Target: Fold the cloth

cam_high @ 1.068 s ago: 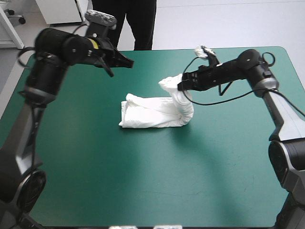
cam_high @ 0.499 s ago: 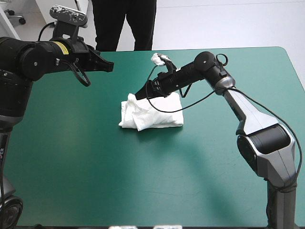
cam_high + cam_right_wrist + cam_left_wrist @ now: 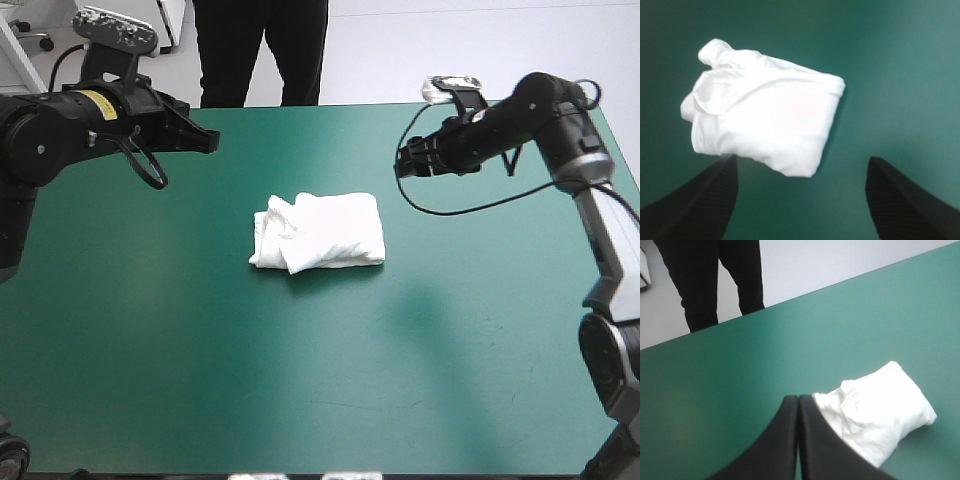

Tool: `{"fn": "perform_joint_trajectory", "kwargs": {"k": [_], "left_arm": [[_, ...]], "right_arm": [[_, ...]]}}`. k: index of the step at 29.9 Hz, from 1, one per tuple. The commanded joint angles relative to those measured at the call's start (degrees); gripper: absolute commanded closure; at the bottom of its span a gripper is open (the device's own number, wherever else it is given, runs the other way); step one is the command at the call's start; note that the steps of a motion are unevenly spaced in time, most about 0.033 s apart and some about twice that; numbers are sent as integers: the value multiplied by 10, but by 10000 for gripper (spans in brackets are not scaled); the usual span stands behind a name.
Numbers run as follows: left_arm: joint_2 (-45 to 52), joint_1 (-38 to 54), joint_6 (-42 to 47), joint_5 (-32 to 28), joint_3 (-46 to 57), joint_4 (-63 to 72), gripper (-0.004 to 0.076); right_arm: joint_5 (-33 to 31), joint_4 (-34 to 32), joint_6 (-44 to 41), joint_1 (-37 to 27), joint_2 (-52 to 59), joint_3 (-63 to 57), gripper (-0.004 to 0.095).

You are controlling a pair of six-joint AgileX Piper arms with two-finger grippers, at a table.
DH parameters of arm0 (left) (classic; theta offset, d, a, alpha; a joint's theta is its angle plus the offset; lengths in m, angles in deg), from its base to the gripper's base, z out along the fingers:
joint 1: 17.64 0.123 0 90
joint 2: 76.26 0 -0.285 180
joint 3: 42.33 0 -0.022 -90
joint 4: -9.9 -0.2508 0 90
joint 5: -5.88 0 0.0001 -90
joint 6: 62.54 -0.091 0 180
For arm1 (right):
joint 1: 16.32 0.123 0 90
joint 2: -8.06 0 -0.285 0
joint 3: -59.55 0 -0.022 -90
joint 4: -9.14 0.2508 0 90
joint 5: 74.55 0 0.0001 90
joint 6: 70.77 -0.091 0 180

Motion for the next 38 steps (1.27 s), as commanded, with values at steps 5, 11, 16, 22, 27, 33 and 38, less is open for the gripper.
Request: {"fn": "perform_joint_trajectory", "kwargs": {"k": [5, 11, 16, 22, 27, 33, 38], "left_arm": [[46, 1, 2, 20, -13, -10, 733], [55, 1, 11, 20, -13, -10, 733], [55, 1, 11, 20, -13, -8, 733], [55, 1, 11, 20, -13, -7, 733], [55, 1, 11, 20, -13, -7, 733], [56, 1, 11, 20, -13, -2, 733], [62, 1, 10, 20, -13, -2, 733]], "right_arm": [[27, 55, 63, -13, 23, -98, 235], [58, 132, 111, -2, -58, -100, 235], [62, 187, 141, -2, -119, -100, 237], [63, 253, 171, -1, -166, -100, 237], [64, 251, 177, 17, -189, -100, 374], [66, 213, 186, 53, -207, -100, 649], [49, 141, 156, 52, -205, -100, 917]]}}
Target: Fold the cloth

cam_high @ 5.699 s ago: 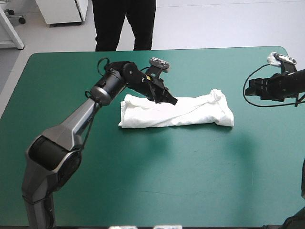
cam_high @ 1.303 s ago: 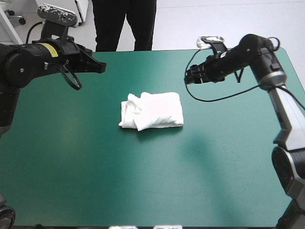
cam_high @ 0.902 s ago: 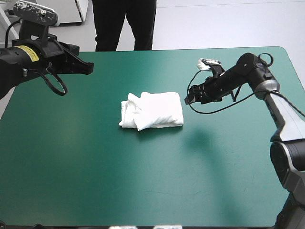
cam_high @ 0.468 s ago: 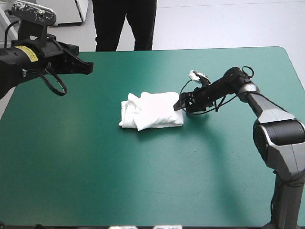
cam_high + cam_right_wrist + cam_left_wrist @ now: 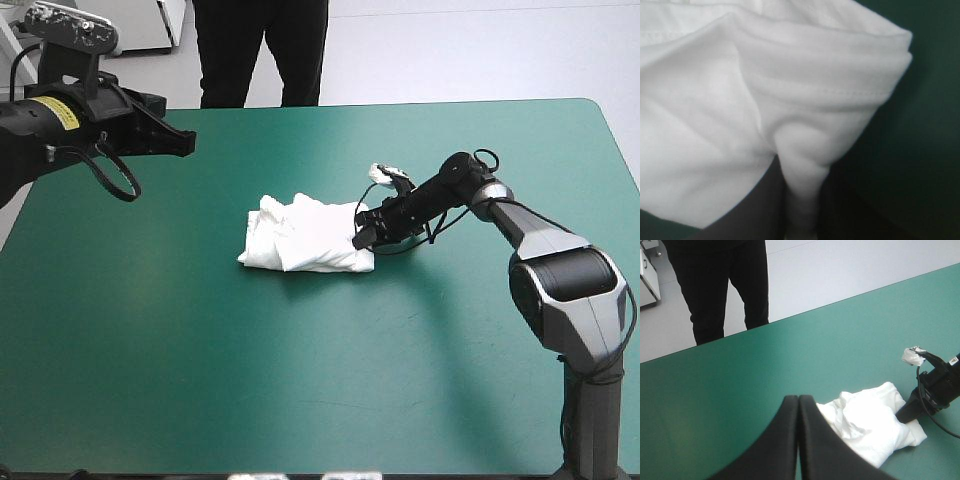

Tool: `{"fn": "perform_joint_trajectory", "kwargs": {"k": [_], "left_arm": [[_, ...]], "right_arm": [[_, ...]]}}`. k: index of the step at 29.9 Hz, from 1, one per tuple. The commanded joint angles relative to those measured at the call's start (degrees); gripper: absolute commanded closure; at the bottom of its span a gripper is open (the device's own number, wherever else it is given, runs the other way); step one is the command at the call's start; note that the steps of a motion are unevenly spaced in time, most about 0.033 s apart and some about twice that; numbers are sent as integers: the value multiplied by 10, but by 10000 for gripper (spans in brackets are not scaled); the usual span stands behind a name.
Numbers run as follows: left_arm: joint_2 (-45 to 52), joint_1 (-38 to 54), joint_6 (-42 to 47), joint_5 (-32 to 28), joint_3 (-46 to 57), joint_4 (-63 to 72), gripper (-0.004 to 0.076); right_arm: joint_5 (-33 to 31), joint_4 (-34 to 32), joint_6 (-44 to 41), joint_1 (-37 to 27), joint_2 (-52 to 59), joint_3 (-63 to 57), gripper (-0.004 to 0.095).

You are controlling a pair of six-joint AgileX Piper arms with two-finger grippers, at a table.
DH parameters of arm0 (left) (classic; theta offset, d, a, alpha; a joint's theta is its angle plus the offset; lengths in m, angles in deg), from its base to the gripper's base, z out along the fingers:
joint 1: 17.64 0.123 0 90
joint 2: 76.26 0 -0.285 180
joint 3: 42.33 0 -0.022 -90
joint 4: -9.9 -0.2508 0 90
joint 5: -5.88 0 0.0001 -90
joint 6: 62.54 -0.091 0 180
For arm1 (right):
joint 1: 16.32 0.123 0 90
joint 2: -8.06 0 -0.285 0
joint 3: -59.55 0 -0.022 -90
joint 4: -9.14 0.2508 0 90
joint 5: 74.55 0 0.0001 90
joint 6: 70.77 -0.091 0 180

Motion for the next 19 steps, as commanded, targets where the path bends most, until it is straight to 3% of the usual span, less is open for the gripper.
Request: {"fn": "perform_joint_trajectory", "kwargs": {"k": [1, 11, 15, 19], "left_arm": [[25, 1, 2, 20, -13, 3, 733], [49, 1, 1, 20, -13, 3, 733], [48, 1, 5, 20, -13, 4, 733], [42, 1, 6, 20, -13, 4, 733]], "right_arm": [[-37, -67, -15, -6, 27, 7, 921], [-85, -316, -113, -108, 123, -15, 921], [-81, -354, -127, -188, 188, -69, 921], [-27, -390, -146, -287, 282, -157, 921]]}}
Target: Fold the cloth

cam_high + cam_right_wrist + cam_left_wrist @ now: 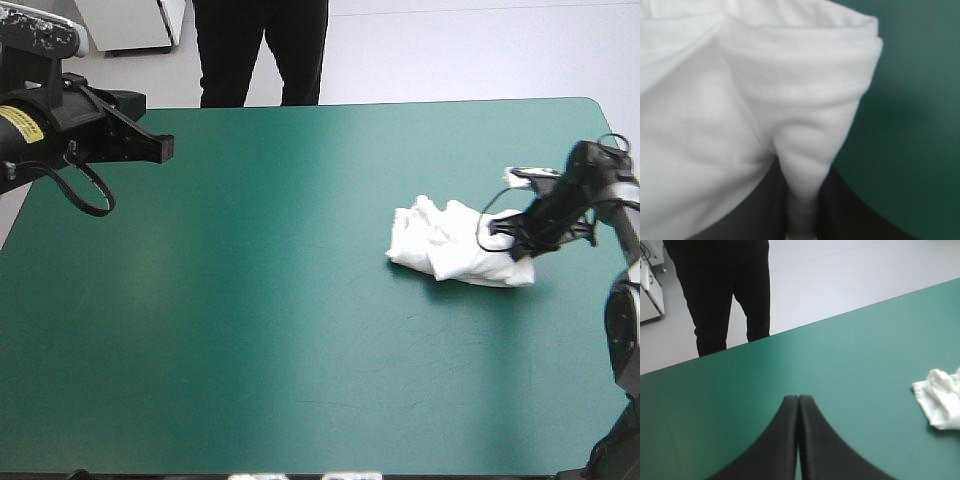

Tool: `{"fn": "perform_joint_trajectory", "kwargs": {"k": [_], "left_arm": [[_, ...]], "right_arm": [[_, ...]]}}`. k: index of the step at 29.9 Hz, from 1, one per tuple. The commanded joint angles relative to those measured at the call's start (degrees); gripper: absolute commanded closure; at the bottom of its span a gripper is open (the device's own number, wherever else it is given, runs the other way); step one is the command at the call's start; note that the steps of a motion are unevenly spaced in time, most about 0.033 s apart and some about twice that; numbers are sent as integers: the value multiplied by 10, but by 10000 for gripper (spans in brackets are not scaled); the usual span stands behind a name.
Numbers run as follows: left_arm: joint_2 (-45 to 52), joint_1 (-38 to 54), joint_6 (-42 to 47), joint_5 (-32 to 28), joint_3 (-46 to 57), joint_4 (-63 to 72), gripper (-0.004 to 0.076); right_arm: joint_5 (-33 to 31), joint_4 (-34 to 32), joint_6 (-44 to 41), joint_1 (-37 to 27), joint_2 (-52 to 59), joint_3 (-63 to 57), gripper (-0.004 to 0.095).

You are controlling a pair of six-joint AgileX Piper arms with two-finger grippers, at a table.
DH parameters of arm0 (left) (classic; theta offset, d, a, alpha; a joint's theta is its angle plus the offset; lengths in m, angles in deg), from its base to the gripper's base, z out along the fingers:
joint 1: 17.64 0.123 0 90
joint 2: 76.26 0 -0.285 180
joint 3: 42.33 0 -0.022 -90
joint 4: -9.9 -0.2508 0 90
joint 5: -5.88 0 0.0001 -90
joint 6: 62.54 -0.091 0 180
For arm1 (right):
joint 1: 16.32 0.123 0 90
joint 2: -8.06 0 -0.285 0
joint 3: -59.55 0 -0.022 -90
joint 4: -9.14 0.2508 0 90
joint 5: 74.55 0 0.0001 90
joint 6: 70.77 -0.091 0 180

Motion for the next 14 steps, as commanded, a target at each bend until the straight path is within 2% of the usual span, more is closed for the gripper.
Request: {"fn": "perform_joint_trajectory", "kwargs": {"k": [1, 7, 10, 14], "left_arm": [[6, 1, 6, 20, -13, 4, 733], [1, 0, 6, 20, -13, 15, 733], [1, 0, 6, 20, -13, 39, 733], [1, 0, 5, 20, -13, 54, 733]], "right_arm": [[40, -24, -11, -91, 114, -61, 921], [119, -27, -13, -216, 211, -175, 921], [138, -59, -20, -223, 224, -206, 921], [152, -62, -44, -223, 224, -219, 921]]}}
